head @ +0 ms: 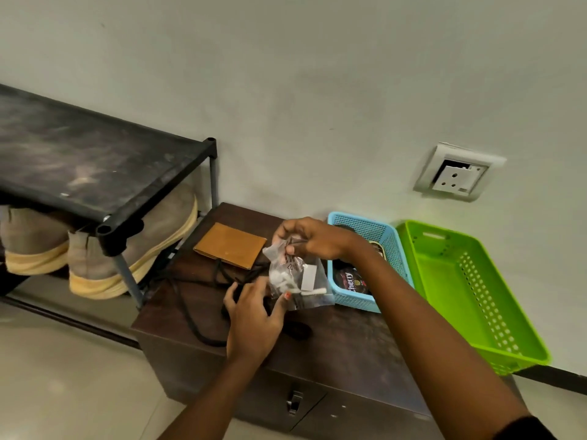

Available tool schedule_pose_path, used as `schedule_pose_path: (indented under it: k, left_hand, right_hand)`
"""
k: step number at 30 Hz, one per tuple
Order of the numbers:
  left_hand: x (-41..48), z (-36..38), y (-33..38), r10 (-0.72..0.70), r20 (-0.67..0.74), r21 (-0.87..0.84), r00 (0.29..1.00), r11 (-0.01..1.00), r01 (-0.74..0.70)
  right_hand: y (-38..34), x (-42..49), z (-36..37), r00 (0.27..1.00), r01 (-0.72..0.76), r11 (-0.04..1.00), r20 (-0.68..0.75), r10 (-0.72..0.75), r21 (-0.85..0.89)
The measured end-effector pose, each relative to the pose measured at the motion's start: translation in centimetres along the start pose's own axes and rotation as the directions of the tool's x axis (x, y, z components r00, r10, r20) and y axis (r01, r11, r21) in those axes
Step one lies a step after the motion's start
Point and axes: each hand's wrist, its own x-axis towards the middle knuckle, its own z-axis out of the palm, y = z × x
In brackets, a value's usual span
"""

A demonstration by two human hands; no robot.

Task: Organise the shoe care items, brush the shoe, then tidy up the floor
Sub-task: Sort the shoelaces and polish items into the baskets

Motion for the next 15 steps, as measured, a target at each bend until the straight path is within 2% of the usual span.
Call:
schedule_pose_path:
  k: [2,4,5,7,9,11,13,15]
  left_hand:
    - [0.0,0.1,0.0,-0.038,-0.015,-0.022,0.999,0.999,0.037]
    - [0.0,-0.1,0.5,-0.057,-0.035,-0.053,0.998,0.997,0.055]
    - [0.0,-0.2,0.7,-0.062,-0.047,-0.066,0.997,0.996,0.058]
    - [-0.1,-0.4,1.2,-0.050,-0.081,-0.090,0.995,0.995,0.042]
    - [-0.2,-0.4,1.4,-0.066,-0.108,-0.109,0.992,0.993,0.054]
    - [-0.4,-0.4,1.4,-0.092,-0.125,-0.109,0.988,0.991,0.079]
    - [-0.4,-0.4,1.5,-0.097,-0.127,-0.120,0.987,0.989,0.081]
    - [-0.5,-0.5,1.7,-0.111,-0.125,-0.141,0.986,0.986,0.093]
  right_hand:
    - [0.0,0.6,0.0,0.999,-0.040,0.991,0.019,0.038,0.127]
    - [0.4,1.7,-0.2,0.987,-0.080,0.975,-0.117,0.106,0.208]
    - [0.6,2.6,-0.2,0.963,-0.107,0.978,-0.228,0.146,0.177]
    - [1.1,4.7,-0.2,0.904,-0.190,0.982,-0.391,0.173,-0.006]
    - [1.3,6.9,0.2,0.925,-0.246,0.942,-0.344,0.159,-0.227]
    - [1.4,9.1,1.1,0.967,-0.235,0.877,-0.190,0.168,-0.420]
    - [1.6,11.2,2.0,0.977,-0.211,0.795,-0.109,0.182,-0.569]
    - [2.0,12.7,2.8,0.979,-0.194,0.723,-0.088,0.182,-0.663]
